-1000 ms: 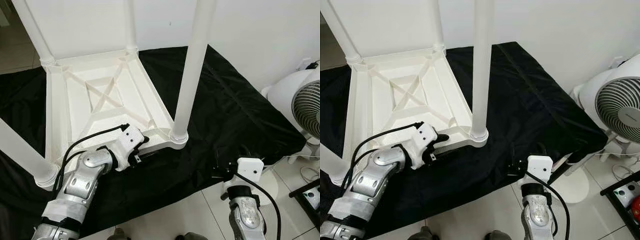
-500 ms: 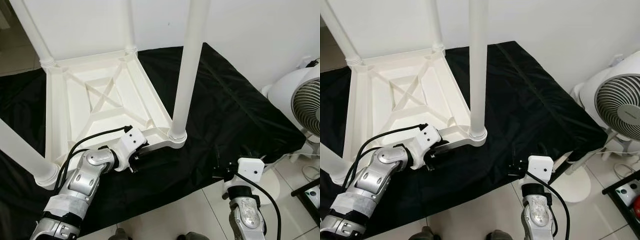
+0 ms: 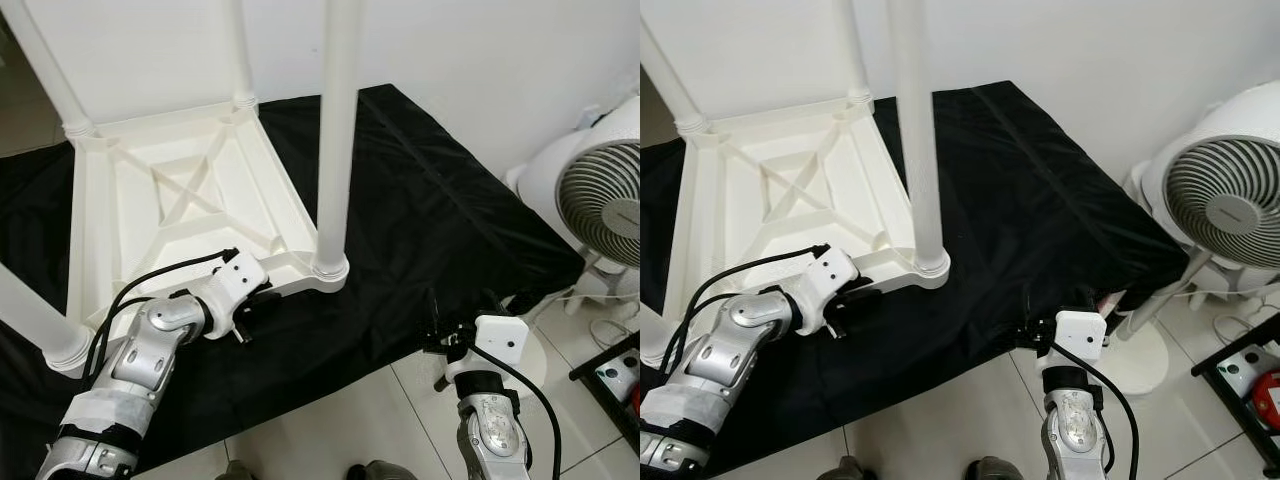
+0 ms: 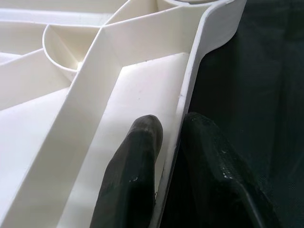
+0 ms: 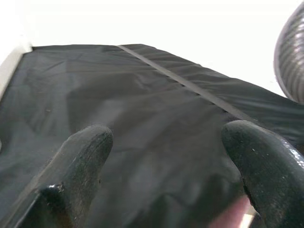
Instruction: Building children table
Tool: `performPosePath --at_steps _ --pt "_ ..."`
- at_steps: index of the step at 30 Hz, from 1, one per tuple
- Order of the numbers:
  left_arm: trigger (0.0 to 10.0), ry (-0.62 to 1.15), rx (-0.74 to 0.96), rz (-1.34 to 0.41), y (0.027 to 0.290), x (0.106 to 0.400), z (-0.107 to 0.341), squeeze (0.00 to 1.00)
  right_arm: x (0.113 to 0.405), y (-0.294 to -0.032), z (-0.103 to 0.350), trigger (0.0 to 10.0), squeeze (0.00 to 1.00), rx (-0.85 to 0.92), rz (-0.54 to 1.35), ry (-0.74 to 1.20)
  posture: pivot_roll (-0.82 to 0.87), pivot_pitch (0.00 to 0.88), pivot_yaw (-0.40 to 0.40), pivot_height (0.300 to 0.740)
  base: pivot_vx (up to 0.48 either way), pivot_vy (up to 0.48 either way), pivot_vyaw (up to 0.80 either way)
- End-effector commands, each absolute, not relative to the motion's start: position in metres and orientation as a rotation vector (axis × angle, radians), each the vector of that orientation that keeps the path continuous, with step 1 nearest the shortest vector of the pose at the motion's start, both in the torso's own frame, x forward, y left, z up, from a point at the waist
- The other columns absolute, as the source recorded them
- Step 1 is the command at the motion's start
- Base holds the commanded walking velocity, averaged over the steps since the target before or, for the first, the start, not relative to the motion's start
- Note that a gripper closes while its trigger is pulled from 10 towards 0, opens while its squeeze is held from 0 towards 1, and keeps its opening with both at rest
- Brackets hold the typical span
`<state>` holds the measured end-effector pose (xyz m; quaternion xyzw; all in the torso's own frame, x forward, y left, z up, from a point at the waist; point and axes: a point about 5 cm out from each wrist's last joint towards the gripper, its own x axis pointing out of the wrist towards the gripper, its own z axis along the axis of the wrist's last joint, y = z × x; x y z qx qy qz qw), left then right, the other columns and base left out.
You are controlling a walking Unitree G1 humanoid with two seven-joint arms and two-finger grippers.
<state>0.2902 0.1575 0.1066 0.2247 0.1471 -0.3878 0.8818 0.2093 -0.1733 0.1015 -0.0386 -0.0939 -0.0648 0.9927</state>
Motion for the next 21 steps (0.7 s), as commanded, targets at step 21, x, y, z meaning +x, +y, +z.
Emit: performPosePath --at_steps 21 --pt "0.0 0.451 0.381 -0.329 0.232 0.273 0.086 0.0 0.207 -0.169 0.098 10.0 0.0 -0.088 -0.115 -0.175 0.02 0.078 0.037 0.74 0.0 0.0 0.0"
